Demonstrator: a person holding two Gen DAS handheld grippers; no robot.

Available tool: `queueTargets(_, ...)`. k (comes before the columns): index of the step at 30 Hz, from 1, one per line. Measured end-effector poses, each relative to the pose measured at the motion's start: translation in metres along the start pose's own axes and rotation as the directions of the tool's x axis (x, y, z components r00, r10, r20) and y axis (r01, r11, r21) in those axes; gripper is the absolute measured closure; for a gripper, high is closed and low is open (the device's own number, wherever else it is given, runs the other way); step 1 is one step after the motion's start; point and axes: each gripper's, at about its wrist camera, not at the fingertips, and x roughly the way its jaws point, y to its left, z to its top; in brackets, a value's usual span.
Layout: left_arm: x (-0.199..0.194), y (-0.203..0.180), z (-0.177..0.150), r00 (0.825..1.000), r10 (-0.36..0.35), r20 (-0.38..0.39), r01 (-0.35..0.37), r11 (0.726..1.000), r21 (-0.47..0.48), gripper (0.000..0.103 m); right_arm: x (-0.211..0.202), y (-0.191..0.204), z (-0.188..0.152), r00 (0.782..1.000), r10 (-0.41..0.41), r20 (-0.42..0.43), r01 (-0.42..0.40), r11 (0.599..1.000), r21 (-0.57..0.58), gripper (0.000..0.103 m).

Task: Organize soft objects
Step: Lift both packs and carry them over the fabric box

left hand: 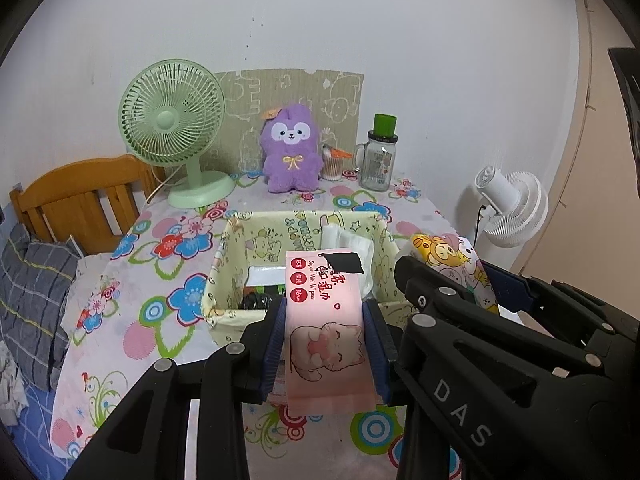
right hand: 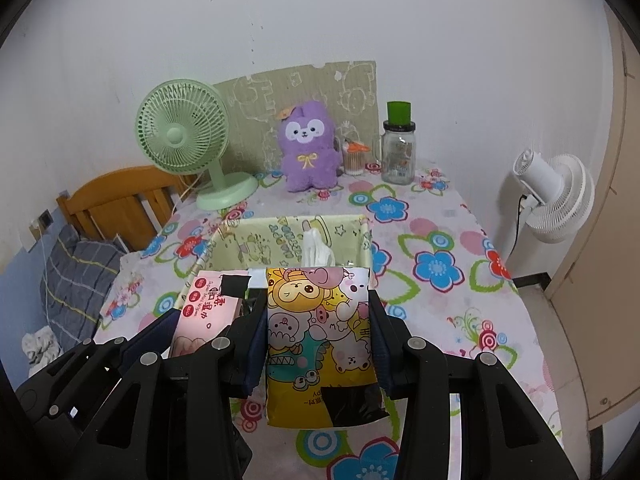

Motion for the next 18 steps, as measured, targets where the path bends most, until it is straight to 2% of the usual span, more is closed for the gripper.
queueTargets(18,0.018,0.012,0.014,1.0,0.008,-0.002,-0.008,1.0,-0.014,0.064,0.022,0.007,0.017,1.0,0.019,-0.007,-0.019,1.0,-0.009,0.055)
